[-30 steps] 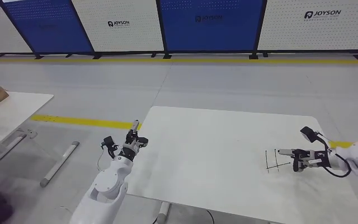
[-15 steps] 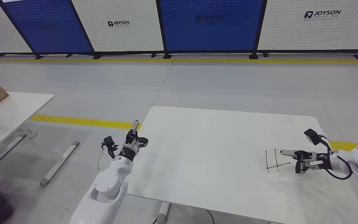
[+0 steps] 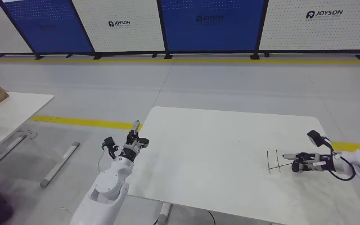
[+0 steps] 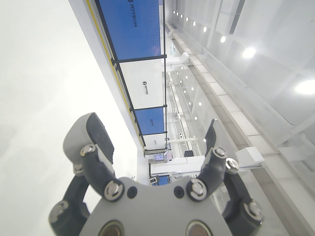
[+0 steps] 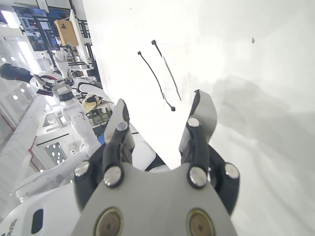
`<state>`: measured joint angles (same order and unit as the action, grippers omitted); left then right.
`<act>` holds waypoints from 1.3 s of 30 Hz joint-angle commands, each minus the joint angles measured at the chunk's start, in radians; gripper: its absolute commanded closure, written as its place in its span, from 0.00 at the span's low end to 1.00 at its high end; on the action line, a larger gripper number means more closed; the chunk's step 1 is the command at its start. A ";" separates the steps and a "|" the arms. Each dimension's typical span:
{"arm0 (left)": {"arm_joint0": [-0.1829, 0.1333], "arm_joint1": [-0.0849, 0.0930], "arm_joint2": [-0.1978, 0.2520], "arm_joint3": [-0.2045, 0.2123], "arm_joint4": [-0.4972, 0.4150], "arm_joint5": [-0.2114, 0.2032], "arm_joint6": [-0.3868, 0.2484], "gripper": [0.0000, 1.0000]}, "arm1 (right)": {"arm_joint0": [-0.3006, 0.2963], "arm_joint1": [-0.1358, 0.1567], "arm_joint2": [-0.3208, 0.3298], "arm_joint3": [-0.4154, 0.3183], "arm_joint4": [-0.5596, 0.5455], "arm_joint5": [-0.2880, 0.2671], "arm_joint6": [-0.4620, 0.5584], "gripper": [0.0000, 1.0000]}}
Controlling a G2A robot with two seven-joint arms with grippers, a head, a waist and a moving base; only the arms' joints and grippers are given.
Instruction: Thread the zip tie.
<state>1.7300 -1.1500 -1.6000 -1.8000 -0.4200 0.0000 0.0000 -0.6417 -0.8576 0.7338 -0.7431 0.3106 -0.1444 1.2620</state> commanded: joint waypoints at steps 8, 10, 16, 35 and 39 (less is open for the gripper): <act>0.000 0.000 0.000 0.000 0.000 0.000 0.000 0.00 | 0.002 -0.014 0.009 0.038 -0.005 0.022 -0.008 0.56; 0.000 0.000 0.000 0.000 0.000 0.000 0.000 0.00 | 0.003 -0.016 0.012 0.046 -0.005 0.019 -0.006 0.60; 0.000 0.000 0.000 0.000 0.000 0.000 0.000 0.00 | 0.006 -0.026 0.018 0.067 -0.005 0.023 0.001 0.64; 0.000 0.000 0.000 0.000 0.000 0.000 0.000 0.00 | 0.017 -0.052 0.036 0.115 -0.023 0.014 0.019 1.00; 0.000 0.000 0.000 0.000 0.000 0.000 0.000 0.00 | 0.019 -0.056 0.038 0.121 -0.029 0.012 0.022 1.00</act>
<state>1.7300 -1.1500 -1.6000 -1.8000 -0.4200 0.0000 0.0000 -0.6230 -0.9128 0.7713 -0.6240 0.2828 -0.1308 1.2833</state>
